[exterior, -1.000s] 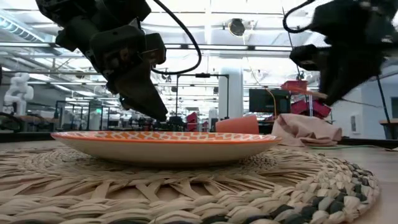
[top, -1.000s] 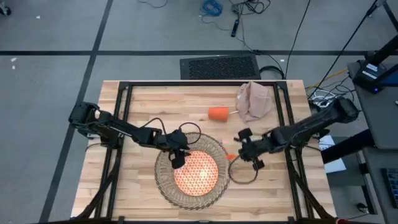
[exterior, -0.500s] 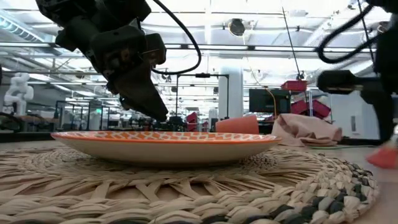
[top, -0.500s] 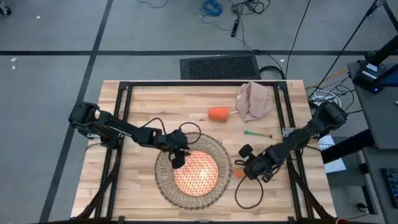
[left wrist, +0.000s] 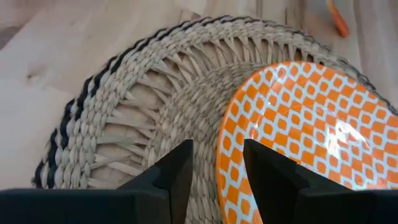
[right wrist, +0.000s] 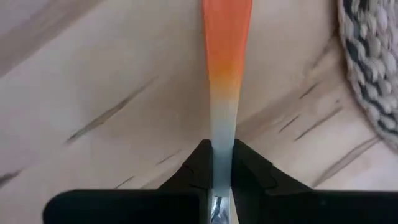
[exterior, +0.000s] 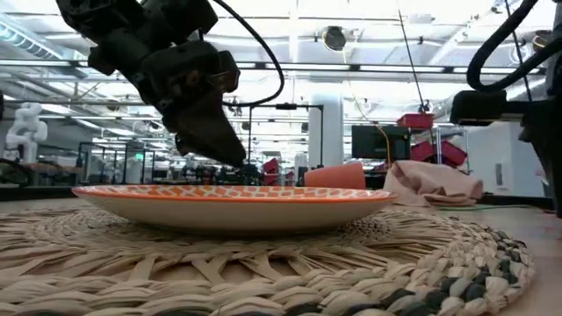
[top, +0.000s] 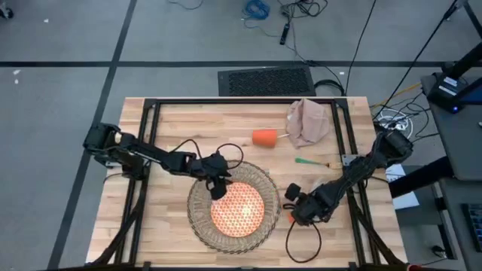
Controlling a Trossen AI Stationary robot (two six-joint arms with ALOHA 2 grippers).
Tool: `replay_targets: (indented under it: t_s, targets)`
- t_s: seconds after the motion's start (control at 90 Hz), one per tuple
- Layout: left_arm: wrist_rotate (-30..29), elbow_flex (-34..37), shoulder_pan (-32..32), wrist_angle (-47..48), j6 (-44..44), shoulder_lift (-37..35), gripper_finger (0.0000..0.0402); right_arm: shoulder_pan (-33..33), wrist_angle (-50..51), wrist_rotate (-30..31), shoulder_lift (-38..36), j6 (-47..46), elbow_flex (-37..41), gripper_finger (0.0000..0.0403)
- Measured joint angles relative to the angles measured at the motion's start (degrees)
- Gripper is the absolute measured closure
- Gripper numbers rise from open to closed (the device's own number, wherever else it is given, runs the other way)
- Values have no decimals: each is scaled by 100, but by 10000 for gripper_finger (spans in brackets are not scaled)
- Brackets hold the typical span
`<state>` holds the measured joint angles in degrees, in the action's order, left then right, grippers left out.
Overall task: Set table place
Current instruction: Put the orange knife to the right of the brown mat
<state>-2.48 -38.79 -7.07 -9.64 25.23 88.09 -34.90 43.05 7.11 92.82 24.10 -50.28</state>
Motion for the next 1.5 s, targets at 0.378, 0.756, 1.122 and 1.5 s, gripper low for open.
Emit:
replay_targets:
  t_s: [0.378,0.756,1.122,1.5]
  targets:
    - [-249,0,-1,-204,309,0,274,-471,166,-422,430,873,-293,386]
    - [-834,0,-9,-496,781,0,274,-473,-5,-213,459,2259,-291,386]
    - [-1162,0,-57,-510,1011,15,274,-132,-938,-123,505,3145,-592,386]
    - [-1350,0,-131,-486,1047,31,274,-67,-818,-757,601,3103,-684,386]
